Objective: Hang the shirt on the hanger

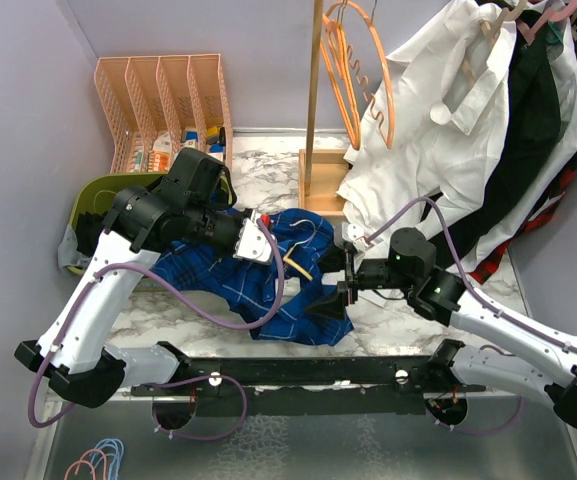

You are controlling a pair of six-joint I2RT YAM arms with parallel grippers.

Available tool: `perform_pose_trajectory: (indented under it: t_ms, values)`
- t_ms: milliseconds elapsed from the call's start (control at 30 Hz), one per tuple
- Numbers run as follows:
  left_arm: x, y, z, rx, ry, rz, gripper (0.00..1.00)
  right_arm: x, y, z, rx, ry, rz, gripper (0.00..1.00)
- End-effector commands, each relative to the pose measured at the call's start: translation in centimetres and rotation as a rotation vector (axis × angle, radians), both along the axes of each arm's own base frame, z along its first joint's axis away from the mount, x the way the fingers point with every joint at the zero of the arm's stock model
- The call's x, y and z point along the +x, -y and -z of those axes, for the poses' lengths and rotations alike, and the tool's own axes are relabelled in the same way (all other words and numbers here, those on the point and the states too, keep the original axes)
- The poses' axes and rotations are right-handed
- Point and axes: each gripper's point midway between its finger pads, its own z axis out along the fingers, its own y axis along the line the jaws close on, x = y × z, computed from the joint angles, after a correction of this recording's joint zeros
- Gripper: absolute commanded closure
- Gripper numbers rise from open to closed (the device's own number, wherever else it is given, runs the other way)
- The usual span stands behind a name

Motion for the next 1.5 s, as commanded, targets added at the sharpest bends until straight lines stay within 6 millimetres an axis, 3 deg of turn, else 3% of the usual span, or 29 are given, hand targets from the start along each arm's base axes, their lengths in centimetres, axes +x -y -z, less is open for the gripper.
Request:
perform_pose_trajectory:
  t_ms: [0, 133, 267, 467, 700, 900, 967, 1133, 1167, 1300, 1467]
  values:
    - [-0.6, 0.9, -2.5, -0.099, 0.018, 0.039, 1.00, 4.3, 1.6, 0.2, -0.019, 0.103, 0.275, 0.08]
    - [-0.8, 0.8, -2.9, -0.110, 0.025, 0.040, 1.00, 6.0, 2.8, 1.4, -0.072, 0.091, 0.394, 0.01]
    - [-1.3, 0.7, -3.8, -0.136, 0.028, 0.050, 1.00, 5.2, 2.8, 1.5, -0.047, 0.065, 0.366, 0.00]
    - [-2.3, 0.4, -5.2, -0.171, 0.041, 0.076, 1.00, 1.0, 1.5, -0.3, 0.058, 0.033, 0.128, 0.30]
    - [-2.3, 0.6, -4.6, -0.167, 0.028, 0.092, 1.00, 0.3, 0.5, -3.1, 0.126, 0.061, 0.051, 0.97]
    - [-1.9, 1.0, -4.4, -0.168, 0.015, 0.097, 1.00, 1.5, -1.1, -5.3, 0.139, 0.075, 0.033, 0.98]
    - [-1.8, 1.1, -4.3, -0.171, 0.013, 0.098, 1.00, 2.0, -1.6, -5.8, 0.136, 0.071, 0.038, 0.82]
    - [-1.5, 1.1, -4.5, -0.176, 0.013, 0.093, 1.00, 2.1, -2.0, -6.8, 0.147, 0.087, 0.019, 0.75]
    - [-1.5, 1.1, -4.5, -0.178, 0.013, 0.092, 1.00, 2.0, -2.0, -6.8, 0.149, 0.088, 0.017, 0.76]
    - [-1.2, 1.1, -4.7, -0.182, 0.014, 0.086, 1.00, 1.9, -2.0, -6.7, 0.149, 0.093, 0.009, 0.98]
    - [-0.9, 1.1, -4.9, -0.188, 0.020, 0.080, 1.00, 2.0, -1.9, -5.6, 0.135, 0.076, 0.020, 0.99]
